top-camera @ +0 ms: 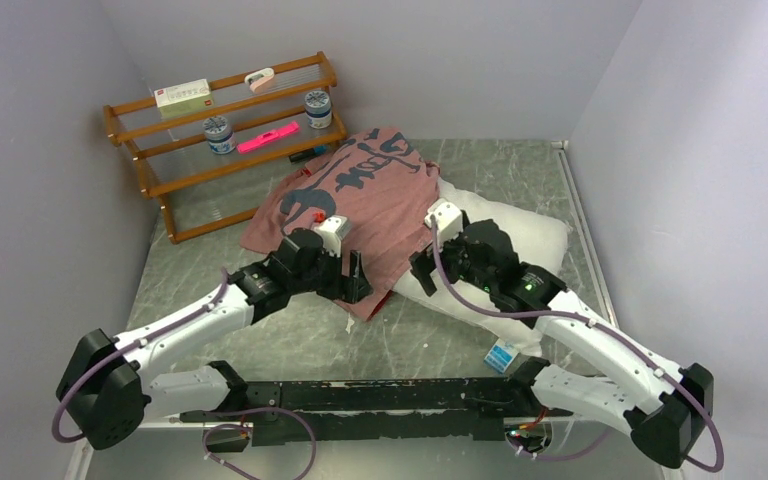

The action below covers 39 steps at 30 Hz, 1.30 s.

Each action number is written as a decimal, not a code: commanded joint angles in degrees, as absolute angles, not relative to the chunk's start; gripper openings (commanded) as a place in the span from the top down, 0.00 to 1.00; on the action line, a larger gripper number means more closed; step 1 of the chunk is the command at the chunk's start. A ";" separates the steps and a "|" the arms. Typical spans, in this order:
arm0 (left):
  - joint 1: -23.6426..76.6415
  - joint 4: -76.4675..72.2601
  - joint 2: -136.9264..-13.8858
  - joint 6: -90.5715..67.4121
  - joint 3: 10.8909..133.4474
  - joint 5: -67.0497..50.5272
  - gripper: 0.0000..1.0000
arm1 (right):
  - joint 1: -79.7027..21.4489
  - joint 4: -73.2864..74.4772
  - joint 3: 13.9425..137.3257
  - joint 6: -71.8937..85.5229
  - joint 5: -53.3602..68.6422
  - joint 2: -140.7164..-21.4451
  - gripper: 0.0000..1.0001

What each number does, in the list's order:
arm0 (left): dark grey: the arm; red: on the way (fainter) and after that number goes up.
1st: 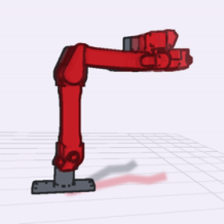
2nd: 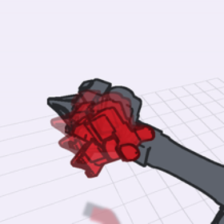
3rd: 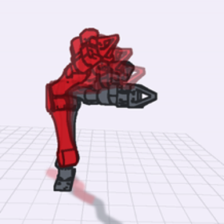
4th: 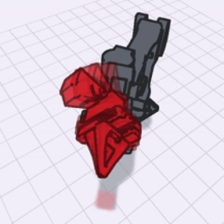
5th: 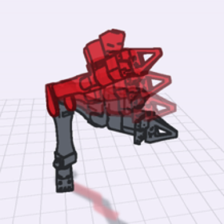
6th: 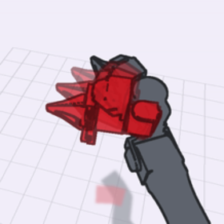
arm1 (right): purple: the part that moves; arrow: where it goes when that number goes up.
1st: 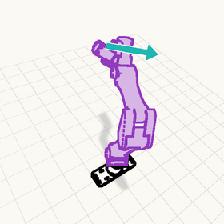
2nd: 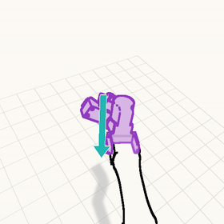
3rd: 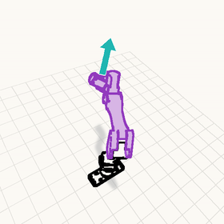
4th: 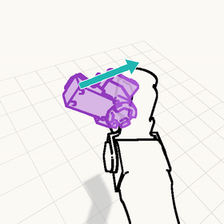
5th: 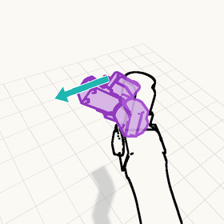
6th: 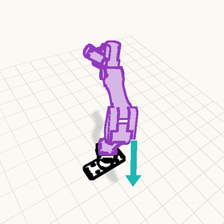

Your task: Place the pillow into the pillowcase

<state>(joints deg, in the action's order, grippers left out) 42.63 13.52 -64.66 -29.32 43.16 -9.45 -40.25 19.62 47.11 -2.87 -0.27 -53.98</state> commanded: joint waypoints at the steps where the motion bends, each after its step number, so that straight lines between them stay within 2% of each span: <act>1: 43.17 4.10 -66.67 -28.70 40.15 -6.94 0.16 | -43.35 19.57 48.32 -10.81 -7.84 -53.17 0.00; 6: 47.60 3.61 -73.41 -27.60 41.89 -1.15 0.16 | -45.47 23.65 49.16 -14.47 -8.88 -57.03 0.00; 11: 51.38 1.10 -74.57 -28.29 41.33 5.16 0.13 | -47.43 22.07 47.25 -14.27 -11.27 -55.41 0.00; 13: 52.98 0.75 -75.52 -28.83 40.81 10.45 0.04 | -47.48 20.98 46.79 -13.80 -11.05 -54.67 0.00; 14: 53.74 1.53 -76.45 -29.25 41.06 13.15 0.03 | -47.54 20.58 46.76 -13.39 -11.26 -54.59 0.00; 20: 56.92 3.53 -80.16 -29.72 42.16 22.89 0.06 | -47.80 20.74 46.35 -12.68 -12.52 -54.35 0.00; 23: 57.20 3.68 -80.48 -29.57 42.55 25.25 0.18 | -48.30 20.92 45.91 -12.78 -11.68 -54.31 0.00; 24: 57.24 2.77 -80.04 -28.90 42.40 24.70 0.31 | -48.50 21.18 45.83 -12.78 -11.45 -54.73 0.00; 26: 57.22 2.85 -78.76 -27.99 42.95 23.59 0.74 | -49.50 22.55 46.28 -12.83 -12.97 -56.70 0.00; 27: 57.24 3.86 -77.92 -28.22 43.71 23.38 0.87 | -50.25 23.18 46.59 -12.83 -14.80 -57.84 0.00; 28: 57.30 4.62 -77.05 -28.15 44.25 22.98 0.94 | -50.88 23.27 46.62 -12.95 -16.66 -58.89 0.00; 35: 57.50 5.97 -65.67 -29.87 45.09 18.13 0.95 | -51.28 13.77 45.08 -12.98 -19.16 -63.11 0.03; 38: 57.50 6.82 -63.66 -30.14 46.07 16.81 0.95 | -51.25 8.63 43.54 -11.85 -18.55 -64.49 0.12; 39: 57.48 7.62 -63.42 -30.26 46.55 16.71 0.95 | -51.29 7.07 43.13 -11.34 -18.49 -64.71 0.20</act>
<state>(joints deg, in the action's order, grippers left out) 57.21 6.81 -65.30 -28.99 43.40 19.14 -51.16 16.47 44.71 -12.84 -17.65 -63.57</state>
